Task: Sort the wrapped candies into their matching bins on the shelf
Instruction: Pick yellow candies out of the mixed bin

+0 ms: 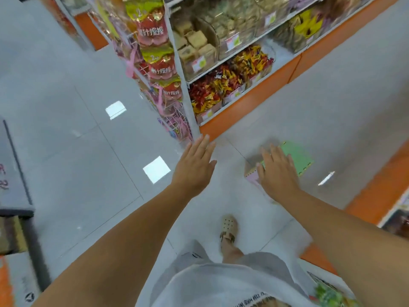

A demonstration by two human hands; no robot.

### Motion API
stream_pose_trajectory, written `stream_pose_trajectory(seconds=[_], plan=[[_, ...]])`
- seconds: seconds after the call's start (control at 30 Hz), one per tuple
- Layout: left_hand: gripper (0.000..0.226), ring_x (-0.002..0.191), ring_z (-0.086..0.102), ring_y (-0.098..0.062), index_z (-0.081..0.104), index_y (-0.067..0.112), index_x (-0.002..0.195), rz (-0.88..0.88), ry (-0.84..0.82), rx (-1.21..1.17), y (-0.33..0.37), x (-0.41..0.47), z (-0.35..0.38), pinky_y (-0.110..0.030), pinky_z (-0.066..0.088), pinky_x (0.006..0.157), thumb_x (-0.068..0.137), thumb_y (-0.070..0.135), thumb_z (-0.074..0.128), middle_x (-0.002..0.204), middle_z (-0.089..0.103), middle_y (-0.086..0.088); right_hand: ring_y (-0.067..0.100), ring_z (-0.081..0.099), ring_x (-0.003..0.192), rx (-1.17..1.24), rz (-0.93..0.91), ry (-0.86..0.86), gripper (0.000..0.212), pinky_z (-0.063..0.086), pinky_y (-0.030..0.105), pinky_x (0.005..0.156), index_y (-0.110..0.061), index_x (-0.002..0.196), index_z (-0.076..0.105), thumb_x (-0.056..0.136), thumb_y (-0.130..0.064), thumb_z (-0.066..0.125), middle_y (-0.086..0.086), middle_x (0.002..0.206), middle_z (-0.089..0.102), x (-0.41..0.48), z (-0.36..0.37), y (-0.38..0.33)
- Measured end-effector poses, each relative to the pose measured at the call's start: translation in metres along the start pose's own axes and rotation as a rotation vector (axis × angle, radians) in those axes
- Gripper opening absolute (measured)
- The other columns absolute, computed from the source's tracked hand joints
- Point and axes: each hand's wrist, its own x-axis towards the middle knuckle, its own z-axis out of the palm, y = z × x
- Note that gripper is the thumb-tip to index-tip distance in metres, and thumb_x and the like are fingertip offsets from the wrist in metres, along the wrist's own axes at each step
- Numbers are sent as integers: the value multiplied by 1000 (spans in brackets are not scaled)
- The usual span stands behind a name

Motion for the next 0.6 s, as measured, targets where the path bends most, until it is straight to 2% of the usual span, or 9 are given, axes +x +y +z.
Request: stream_pose_trajectory(seconds=[0.17, 0.4, 0.6], plan=[[54, 148, -3, -16, 13, 16, 153, 24, 9, -11, -1, 97, -15, -33, -3, 119, 103, 38, 22, 161, 5, -1, 27, 12, 147, -3, 26, -8, 53, 12, 47, 116, -14, 150, 23, 101, -30, 32, 11, 158, 17, 94, -34, 33], [56, 147, -6, -17, 10, 14, 153, 75, -34, 18, -20, 233, -12, -37, 0, 120, 103, 37, 17, 161, 3, -3, 26, 10, 147, -37, 56, -6, 53, 13, 47, 117, -16, 152, 20, 102, -32, 29, 9, 159, 15, 216, -52, 62], [58, 146, -17, -16, -2, 12, 153, 77, -136, 11, -34, 331, -3, -34, -5, 120, 103, 37, 14, 160, -13, -1, 25, 4, 148, -63, 60, -70, 55, 8, 46, 119, -19, 153, 12, 102, -37, 23, 7, 161, 6, 311, -62, 73]])
